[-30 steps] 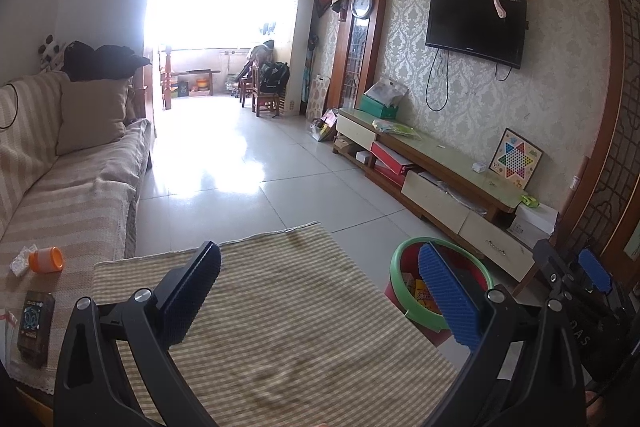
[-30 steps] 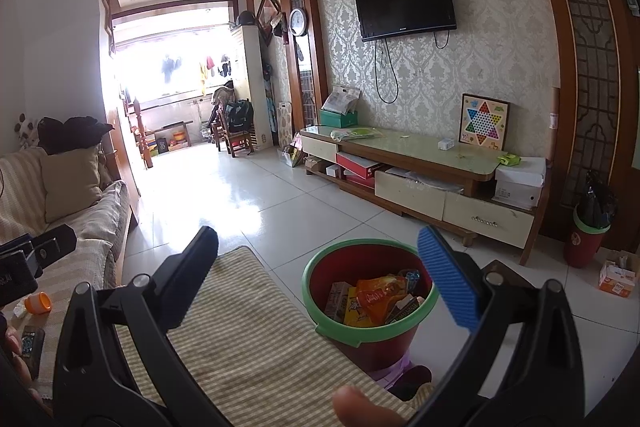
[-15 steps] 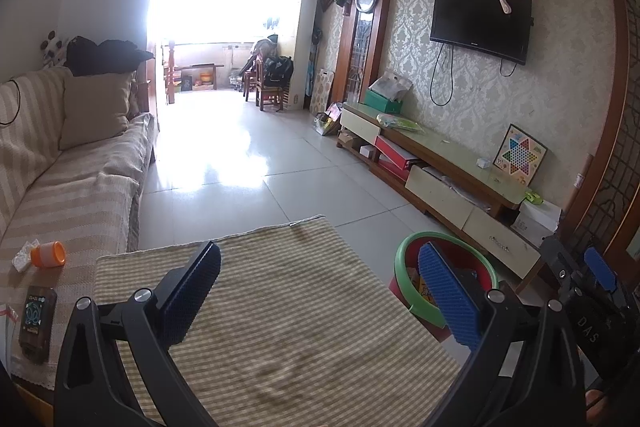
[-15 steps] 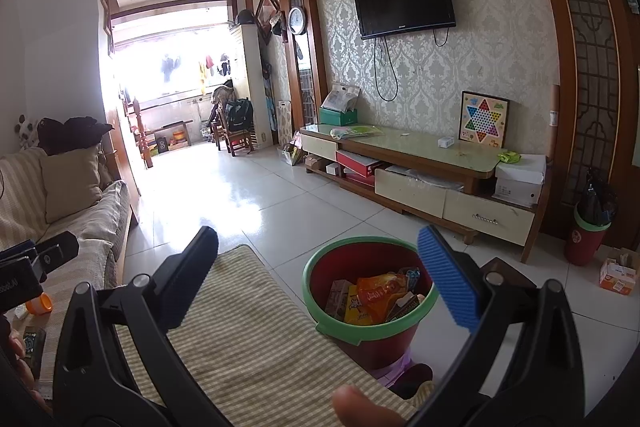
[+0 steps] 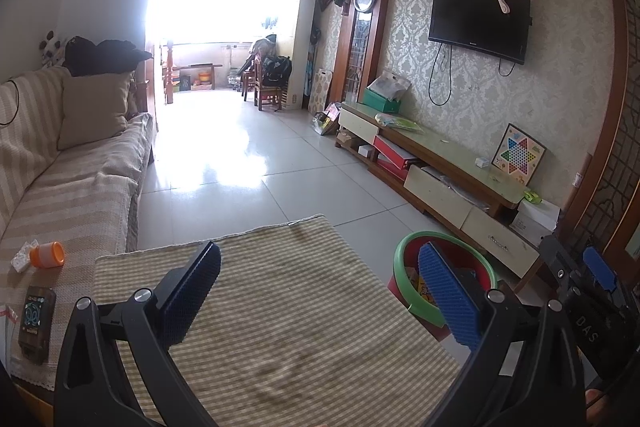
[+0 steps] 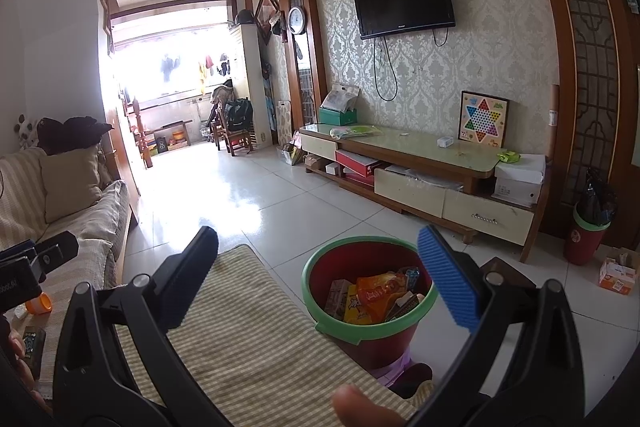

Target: Collect trash

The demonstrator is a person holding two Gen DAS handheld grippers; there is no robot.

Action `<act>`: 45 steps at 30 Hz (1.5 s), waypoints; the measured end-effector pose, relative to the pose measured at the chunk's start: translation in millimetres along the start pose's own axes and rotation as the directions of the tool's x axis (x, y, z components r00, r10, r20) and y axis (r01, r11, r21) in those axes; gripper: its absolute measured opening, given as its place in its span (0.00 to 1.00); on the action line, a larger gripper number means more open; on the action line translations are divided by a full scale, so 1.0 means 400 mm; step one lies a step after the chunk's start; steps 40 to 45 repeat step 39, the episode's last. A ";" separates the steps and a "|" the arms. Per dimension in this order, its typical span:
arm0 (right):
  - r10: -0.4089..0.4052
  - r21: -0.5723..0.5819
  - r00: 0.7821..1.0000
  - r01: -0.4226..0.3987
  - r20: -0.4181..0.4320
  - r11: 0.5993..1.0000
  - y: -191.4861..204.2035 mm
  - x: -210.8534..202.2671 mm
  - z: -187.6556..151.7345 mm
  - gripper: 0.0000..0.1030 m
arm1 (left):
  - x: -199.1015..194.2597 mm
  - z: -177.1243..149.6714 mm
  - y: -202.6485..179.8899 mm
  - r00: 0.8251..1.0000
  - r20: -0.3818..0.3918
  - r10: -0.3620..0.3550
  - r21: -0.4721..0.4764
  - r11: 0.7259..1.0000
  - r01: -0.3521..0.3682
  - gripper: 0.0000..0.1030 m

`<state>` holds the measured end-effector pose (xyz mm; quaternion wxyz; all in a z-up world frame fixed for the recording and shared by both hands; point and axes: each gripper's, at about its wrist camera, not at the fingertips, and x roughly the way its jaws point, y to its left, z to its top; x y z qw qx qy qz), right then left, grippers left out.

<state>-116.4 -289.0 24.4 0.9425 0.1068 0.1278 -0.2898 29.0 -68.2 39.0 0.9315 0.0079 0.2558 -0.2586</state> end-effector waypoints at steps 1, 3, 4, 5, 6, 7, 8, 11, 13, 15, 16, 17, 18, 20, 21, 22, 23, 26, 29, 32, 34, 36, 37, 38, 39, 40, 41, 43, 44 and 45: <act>-0.001 -0.001 1.000 0.001 0.000 1.000 0.000 0.000 0.001 0.95 | -0.001 -0.002 -0.001 1.000 0.000 0.001 0.002 1.000 -0.001 0.92; 0.001 0.001 1.000 -0.001 0.000 1.000 -0.001 -0.001 0.000 0.95 | -0.002 -0.003 -0.001 1.000 -0.002 0.002 0.004 1.000 -0.002 0.92; 0.000 0.000 1.000 0.000 0.001 1.000 0.000 0.000 0.002 0.95 | 0.000 -0.002 -0.002 1.000 -0.001 0.001 0.001 1.000 -0.001 0.92; 0.000 0.000 1.000 0.000 0.002 1.000 0.000 -0.001 0.000 0.95 | -0.001 -0.003 -0.002 1.000 -0.002 0.002 0.001 1.000 -0.002 0.92; 0.000 -0.001 1.000 0.000 0.000 1.000 -0.001 0.000 0.003 0.95 | -0.002 -0.003 -0.002 1.000 -0.002 0.004 0.000 1.000 -0.004 0.92; 0.000 -0.001 1.000 0.000 0.000 1.000 -0.001 0.000 0.003 0.95 | -0.001 -0.003 0.000 1.000 -0.003 0.003 -0.001 1.000 -0.003 0.92; 0.000 0.000 1.000 0.000 0.000 1.000 0.000 0.000 0.003 0.95 | 0.000 -0.003 0.001 1.000 -0.004 0.003 0.000 1.000 -0.003 0.92; 0.000 0.000 1.000 0.000 0.001 1.000 -0.001 0.000 0.001 0.95 | -0.001 -0.005 0.002 1.000 -0.001 0.002 0.000 1.000 -0.002 0.92; -0.001 -0.001 1.000 0.001 0.000 1.000 -0.002 0.001 -0.001 0.95 | -0.001 -0.007 0.003 1.000 -0.001 0.001 0.004 1.000 -0.001 0.92; 0.000 0.001 1.000 0.000 -0.002 1.000 -0.002 0.000 -0.001 0.95 | 0.002 -0.007 0.004 1.000 -0.002 0.000 0.005 1.000 0.000 0.92; 0.000 0.001 1.000 0.000 -0.002 1.000 -0.004 -0.001 -0.003 0.95 | 0.002 -0.008 0.004 1.000 -0.002 0.000 0.004 1.000 0.000 0.92; 0.000 0.000 1.000 0.000 -0.001 1.000 -0.004 -0.002 -0.006 0.95 | 0.002 -0.007 0.004 1.000 -0.002 0.000 0.004 1.000 0.000 0.92; -0.001 0.000 1.000 0.001 -0.001 1.000 -0.003 -0.001 -0.004 0.95 | 0.002 -0.007 0.003 1.000 -0.002 0.000 0.005 1.000 0.000 0.92; 0.000 0.001 1.000 0.000 -0.005 1.000 -0.004 -0.001 -0.005 0.95 | 0.002 -0.008 0.003 1.000 -0.004 0.002 0.002 1.000 -0.002 0.92; 0.000 0.002 1.000 0.000 -0.005 1.000 -0.007 -0.002 -0.009 0.95 | 0.001 -0.010 0.003 1.000 -0.004 0.001 0.001 1.000 -0.001 0.92; -0.001 0.001 1.000 0.001 -0.005 1.000 -0.007 -0.001 -0.009 0.95 | 0.002 -0.011 0.003 1.000 -0.004 0.000 0.000 1.000 0.000 0.92; -0.001 0.001 1.000 0.001 -0.007 1.000 -0.009 -0.002 -0.012 0.95 | 0.003 -0.010 0.003 1.000 -0.006 0.002 0.002 1.000 -0.002 0.92; -0.002 0.001 1.000 0.002 -0.015 1.000 -0.011 -0.001 -0.017 0.95 | 0.003 -0.012 0.002 1.000 -0.010 -0.007 0.004 1.000 0.007 0.92; 0.001 -0.006 1.000 -0.001 -0.026 1.000 -0.009 0.004 -0.026 0.95 | 0.003 -0.018 0.000 1.000 -0.018 -0.012 0.001 1.000 0.013 0.92; 0.004 -0.017 0.999 -0.005 -0.043 1.000 0.000 0.019 -0.034 0.95 | 0.017 -0.028 0.006 0.999 -0.031 -0.014 0.000 1.000 0.014 0.92; 0.009 -0.015 0.998 -0.010 -0.058 1.000 0.005 0.027 -0.042 0.95 | 0.028 -0.034 0.012 0.999 -0.045 0.001 -0.010 1.000 -0.002 0.92; 0.013 -0.014 0.998 -0.014 -0.067 1.000 0.009 0.034 -0.046 0.95 | 0.037 -0.036 0.019 0.998 -0.058 0.003 -0.025 1.000 -0.004 0.92; 0.013 -0.016 0.998 -0.015 -0.069 1.000 0.010 0.037 -0.049 0.95 | 0.041 -0.037 0.022 0.998 -0.061 0.006 -0.030 1.000 -0.007 0.92; 0.013 -0.017 0.997 -0.014 -0.072 1.000 0.010 0.043 -0.050 0.95 | 0.043 -0.039 0.025 0.998 -0.063 0.013 -0.031 0.999 -0.015 0.92; 0.013 -0.019 0.997 -0.015 -0.078 1.000 0.010 0.052 -0.054 0.95 | 0.046 -0.041 0.031 0.998 -0.063 0.019 -0.033 0.999 -0.021 0.92; 0.013 -0.019 0.997 -0.015 -0.078 1.000 0.010 0.052 -0.054 0.95 | 0.046 -0.041 0.031 0.998 -0.063 0.019 -0.033 0.999 -0.021 0.92; 0.013 -0.019 0.997 -0.015 -0.078 1.000 0.010 0.052 -0.054 0.95 | 0.046 -0.041 0.031 0.998 -0.063 0.019 -0.033 0.999 -0.021 0.92; 0.013 -0.019 0.997 -0.015 -0.078 1.000 0.010 0.052 -0.054 0.95 | 0.046 -0.041 0.031 0.998 -0.063 0.019 -0.033 0.999 -0.021 0.92; 0.013 -0.019 0.997 -0.015 -0.078 1.000 0.010 0.052 -0.054 0.95 | 0.046 -0.041 0.031 0.998 -0.063 0.019 -0.033 0.999 -0.021 0.92; 0.013 -0.019 0.997 -0.015 -0.078 1.000 0.010 0.052 -0.054 0.95 | 0.046 -0.041 0.031 0.998 -0.063 0.019 -0.033 0.999 -0.021 0.92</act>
